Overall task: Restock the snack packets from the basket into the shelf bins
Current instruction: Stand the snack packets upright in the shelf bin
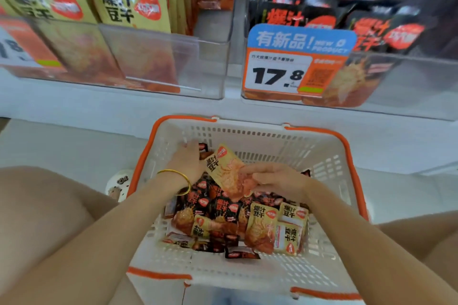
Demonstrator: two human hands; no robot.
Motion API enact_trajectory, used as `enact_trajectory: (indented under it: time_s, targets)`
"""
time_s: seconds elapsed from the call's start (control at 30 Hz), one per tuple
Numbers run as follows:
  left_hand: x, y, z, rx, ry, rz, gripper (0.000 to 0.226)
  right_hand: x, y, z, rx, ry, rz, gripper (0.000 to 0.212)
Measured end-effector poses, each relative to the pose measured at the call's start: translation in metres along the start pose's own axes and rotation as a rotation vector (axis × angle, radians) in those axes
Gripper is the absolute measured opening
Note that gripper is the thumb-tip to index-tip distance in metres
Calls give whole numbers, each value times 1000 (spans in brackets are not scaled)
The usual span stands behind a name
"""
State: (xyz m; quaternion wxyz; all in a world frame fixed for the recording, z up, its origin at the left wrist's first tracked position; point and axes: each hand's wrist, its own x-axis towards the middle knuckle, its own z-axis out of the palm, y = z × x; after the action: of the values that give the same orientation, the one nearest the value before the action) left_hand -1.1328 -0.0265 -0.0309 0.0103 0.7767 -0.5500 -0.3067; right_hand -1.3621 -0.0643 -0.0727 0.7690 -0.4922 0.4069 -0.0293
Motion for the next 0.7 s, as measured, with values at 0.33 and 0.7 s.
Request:
enact_trajectory:
  time_s: [0.33, 0.7]
  targets:
    - [-92, 45, -73, -330, 78, 338, 12, -110, -79, 53, -484, 353, -310, 13]
    - [-161, 103, -238, -228, 694, 720, 23, -177, -300, 119, -1126, 756, -791, 12]
